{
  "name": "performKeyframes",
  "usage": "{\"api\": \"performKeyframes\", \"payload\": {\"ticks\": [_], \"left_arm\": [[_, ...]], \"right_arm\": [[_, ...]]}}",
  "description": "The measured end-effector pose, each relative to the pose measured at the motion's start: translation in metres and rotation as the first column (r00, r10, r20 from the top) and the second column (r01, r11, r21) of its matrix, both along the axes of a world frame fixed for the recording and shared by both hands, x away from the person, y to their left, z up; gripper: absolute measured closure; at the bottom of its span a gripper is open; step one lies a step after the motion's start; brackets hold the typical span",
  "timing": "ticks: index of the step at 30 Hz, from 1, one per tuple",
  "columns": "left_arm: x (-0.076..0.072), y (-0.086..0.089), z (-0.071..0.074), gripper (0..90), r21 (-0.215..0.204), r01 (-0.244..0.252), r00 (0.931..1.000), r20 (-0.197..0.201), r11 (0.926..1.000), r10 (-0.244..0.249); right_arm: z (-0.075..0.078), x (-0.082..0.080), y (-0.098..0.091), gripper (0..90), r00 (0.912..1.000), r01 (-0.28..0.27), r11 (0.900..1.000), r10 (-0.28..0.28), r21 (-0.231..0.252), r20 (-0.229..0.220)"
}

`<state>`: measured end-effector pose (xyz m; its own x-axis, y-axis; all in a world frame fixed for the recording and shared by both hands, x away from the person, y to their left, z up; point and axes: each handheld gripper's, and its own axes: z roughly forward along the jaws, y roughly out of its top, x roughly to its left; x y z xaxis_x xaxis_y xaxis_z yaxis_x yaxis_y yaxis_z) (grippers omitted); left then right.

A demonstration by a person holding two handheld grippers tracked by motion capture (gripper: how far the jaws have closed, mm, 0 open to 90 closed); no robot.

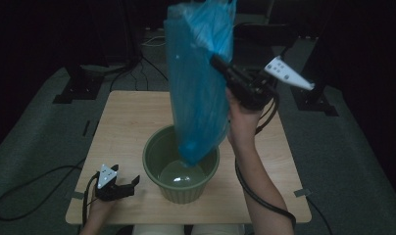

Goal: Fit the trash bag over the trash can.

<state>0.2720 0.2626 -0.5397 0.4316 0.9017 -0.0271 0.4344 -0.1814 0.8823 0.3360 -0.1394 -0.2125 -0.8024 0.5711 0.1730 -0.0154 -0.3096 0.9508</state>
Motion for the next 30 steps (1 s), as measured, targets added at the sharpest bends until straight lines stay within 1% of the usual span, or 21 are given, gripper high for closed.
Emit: {"api": "performKeyframes", "payload": {"ticks": [1,3,5,7,9,10,11,12,13,16,18,20,22,23,24,25,26,27,28,29,30], "left_arm": [[0.000,0.000,0.000,4.7,0.001,-0.001,1.0000,0.000,1.0000,0.001],[0.000,-0.001,0.000,4.7,0.004,-0.001,1.0000,-0.001,1.0000,0.001],[0.000,-0.001,0.000,4.6,0.007,0.000,1.0000,-0.002,1.0000,0.000],[0.000,-0.001,0.000,4.7,0.007,0.001,1.0000,0.001,1.0000,-0.001],[0.000,-0.001,0.000,4.6,0.006,0.000,1.0000,0.001,1.0000,0.000],[0.000,0.000,0.000,4.7,0.007,0.001,1.0000,0.000,1.0000,-0.001],[0.000,0.000,0.000,4.6,0.007,0.001,1.0000,0.000,1.0000,-0.001],[0.000,-0.001,0.000,4.6,0.008,0.001,1.0000,-0.001,1.0000,-0.001],[0.000,-0.001,0.000,4.6,0.009,0.002,1.0000,-0.002,1.0000,-0.002],[0.000,-0.001,0.000,4.7,0.009,0.003,1.0000,-0.001,1.0000,-0.003],[0.000,-0.001,0.000,4.7,0.008,0.003,1.0000,0.000,1.0000,-0.003],[0.000,-0.001,0.000,4.6,0.010,0.004,1.0000,-0.003,0.9999,-0.004],[0.000,-0.001,0.000,4.6,0.015,0.003,1.0000,-0.005,0.9999,-0.003],[0.000,-0.001,0.000,4.7,0.017,0.003,1.0000,-0.007,0.9998,-0.003],[0.000,-0.001,0.000,4.6,0.018,0.002,1.0000,-0.009,0.9998,-0.002],[0.000,-0.001,0.000,4.7,0.019,0.002,1.0000,-0.009,0.9998,-0.002],[0.000,-0.001,0.000,4.6,0.020,0.003,1.0000,-0.008,0.9998,-0.002],[0.000,-0.001,0.000,4.7,0.020,0.003,1.0000,-0.007,0.9998,-0.003],[0.000,-0.001,0.000,4.7,0.020,0.003,1.0000,-0.006,0.9998,-0.002],[0.000,-0.002,0.000,4.6,0.019,0.002,1.0000,-0.007,0.9998,-0.002],[0.000,-0.002,0.000,4.6,0.019,0.002,1.0000,-0.007,0.9998,-0.002]], "right_arm": [[-0.010,0.002,0.003,89.9,0.9999,-0.009,1.0000,0.009,0.003,-0.014],[-0.031,0.005,0.009,89.9,0.9991,-0.020,0.9998,0.019,-0.008,-0.039],[-0.050,0.007,0.017,89.9,0.9978,-0.019,0.9989,0.016,-0.042,-0.064],[-0.066,0.009,0.023,89.8,0.9948,-0.034,0.9965,0.026,-0.076,-0.098],[-0.080,0.009,0.026,89.8,0.9917,-0.045,0.9937,0.032,-0.103,-0.125],[-0.086,0.008,0.026,89.7,0.9897,-0.055,0.9926,0.039,-0.108,-0.138],[-0.086,0.008,0.026,89.7,0.9897,-0.055,0.9926,0.039,-0.108,-0.138],[-0.091,0.007,0.026,89.7,0.9875,-0.063,0.9917,0.045,-0.112,-0.151],[-0.101,0.005,0.025,89.6,0.9834,-0.070,0.9903,0.048,-0.121,-0.175],[-0.117,-0.002,0.022,89.6,0.9762,-0.088,0.9868,0.058,-0.136,-0.209],[-0.130,-0.007,0.020,89.6,0.9696,-0.099,0.9799,0.056,-0.173,-0.238],[-0.140,-0.011,0.017,89.5,0.9604,-0.124,0.9742,0.070,-0.189,-0.270],[-0.147,-0.014,0.011,89.5,0.9516,-0.125,0.9696,0.058,-0.210,-0.302],[-0.149,-0.014,0.009,89.5,0.9488,-0.134,0.9672,0.063,-0.216,-0.310],[-0.152,-0.015,0.007,89.5,0.9405,-0.145,0.9604,0.059,-0.238,-0.335],[-0.155,-0.016,0.006,89.4,0.9376,-0.147,0.9551,0.052,-0.257,-0.344],[-0.157,-0.016,0.006,89.3,0.9338,-0.160,0.9460,0.053,-0.282,-0.354],[-0.160,-0.017,0.006,89.3,0.9285,-0.171,0.9310,0.043,-0.322,-0.369],[-0.162,-0.017,0.006,89.3,0.9273,-0.174,0.9261,0.040,-0.334,-0.372],[-0.165,-0.017,0.006,89.2,0.9216,-0.189,0.9166,0.042,-0.352,-0.386],[-0.165,-0.017,0.006,89.2,0.9216,-0.189,0.9166,0.042,-0.352,-0.386]]}}
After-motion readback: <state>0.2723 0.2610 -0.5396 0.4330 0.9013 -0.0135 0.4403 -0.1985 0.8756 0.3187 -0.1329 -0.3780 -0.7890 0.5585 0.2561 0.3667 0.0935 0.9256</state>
